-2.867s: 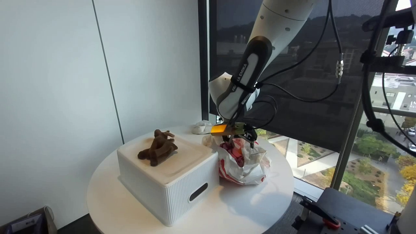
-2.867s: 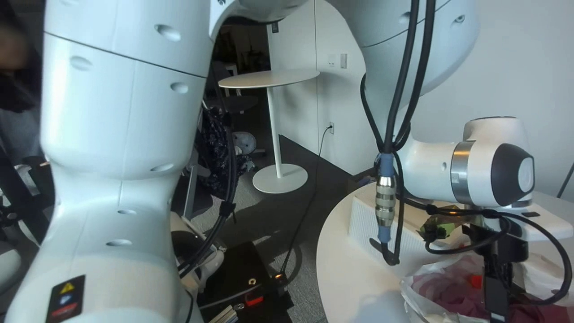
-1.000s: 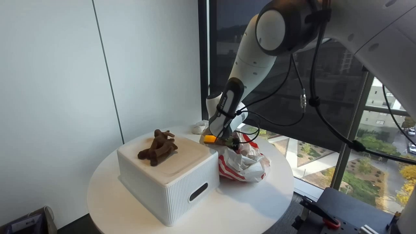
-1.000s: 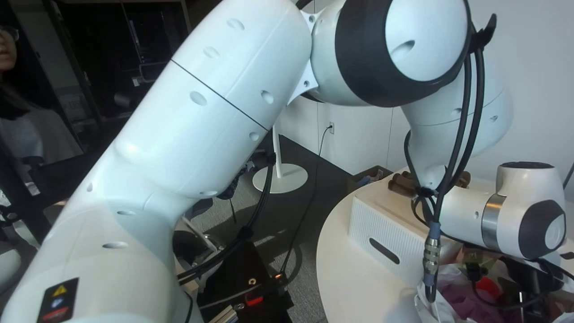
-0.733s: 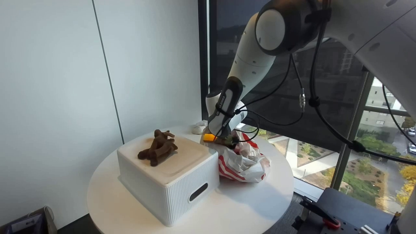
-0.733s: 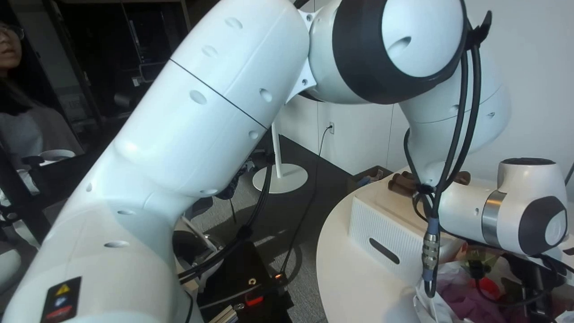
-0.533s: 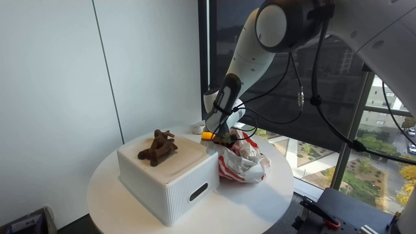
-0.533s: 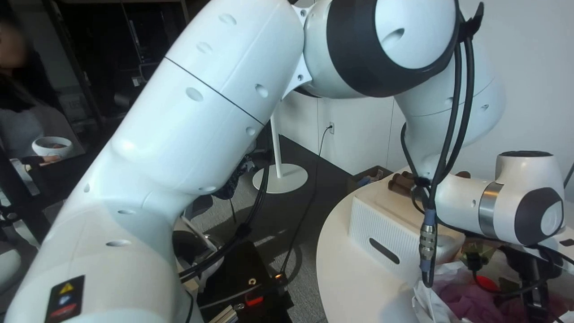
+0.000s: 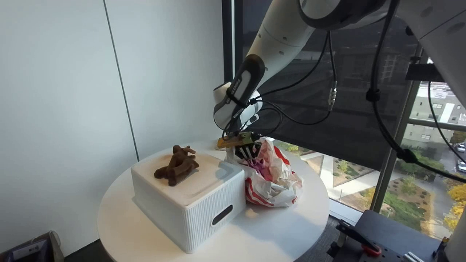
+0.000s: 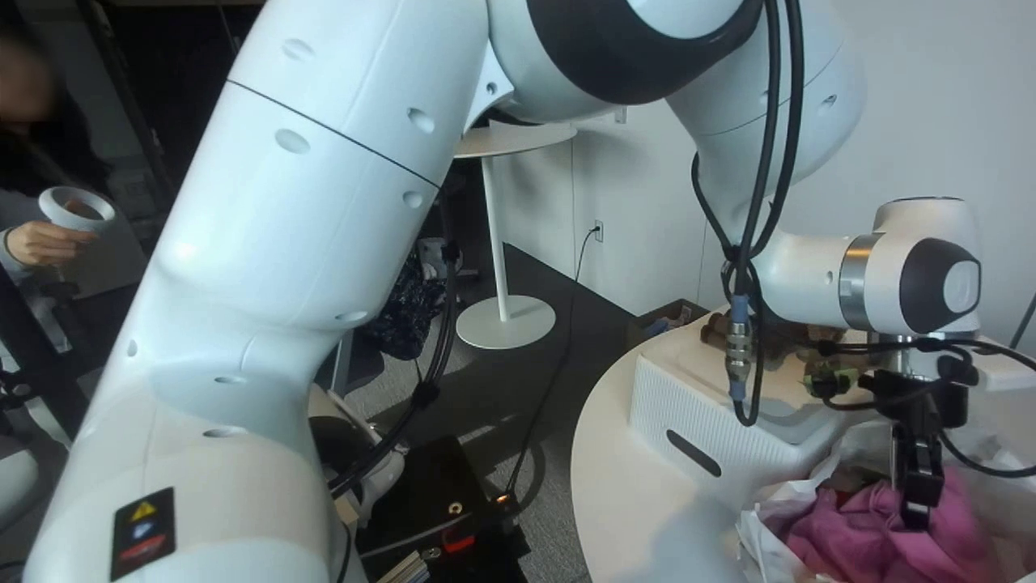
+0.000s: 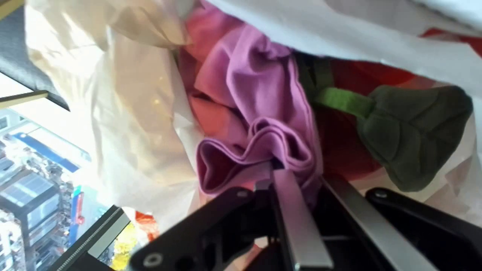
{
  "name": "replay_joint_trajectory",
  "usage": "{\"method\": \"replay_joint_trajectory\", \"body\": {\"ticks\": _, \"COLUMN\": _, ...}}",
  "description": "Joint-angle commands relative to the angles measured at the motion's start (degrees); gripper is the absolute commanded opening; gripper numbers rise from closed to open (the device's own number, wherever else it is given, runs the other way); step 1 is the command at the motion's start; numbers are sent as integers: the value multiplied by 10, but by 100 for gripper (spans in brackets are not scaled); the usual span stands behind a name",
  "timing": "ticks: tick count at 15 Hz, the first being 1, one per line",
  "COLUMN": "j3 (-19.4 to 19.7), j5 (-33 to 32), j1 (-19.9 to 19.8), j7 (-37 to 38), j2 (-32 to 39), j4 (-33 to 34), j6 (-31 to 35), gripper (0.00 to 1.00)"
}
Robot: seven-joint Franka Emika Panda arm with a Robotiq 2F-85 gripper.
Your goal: Put the items in the plastic bag on the white basket
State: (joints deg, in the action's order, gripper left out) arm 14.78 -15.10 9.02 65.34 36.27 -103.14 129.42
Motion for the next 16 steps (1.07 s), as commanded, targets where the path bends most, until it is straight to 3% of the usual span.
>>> {"method": "replay_joint_trajectory", "body": {"ticks": 1, "j3": -35, "j5": 15, "j1": -3, "j7": -62, "j2": -62, "j4": 0, "j6": -161, "gripper": 11}}
{"method": "replay_joint_trajectory", "body": {"ticks": 4, "j3": -62, "j5": 20, "j1": -10, "j7": -112, "j2": -86, "j4": 33, "j6": -305, "gripper": 11}}
{"method": "replay_joint_trajectory", "body": {"ticks": 6, "j3": -74, "j5": 9, "j1": -8, "j7": -122, "j2": -109, "j4": 43, "j6": -356, "gripper": 11}}
{"method": "replay_joint_trajectory", "body": {"ticks": 8, "j3": -80, "j5": -14, "j1": 0, "j7": -109, "j2": -136, "j4": 42, "j6": -354, "gripper": 11}}
{"method": "replay_joint_trajectory", "body": {"ticks": 16, "j3": -124, "j5": -150, "j1": 28, "j7": -59, "j2": -220, "j4": 37, "j6": -244, "gripper": 11}}
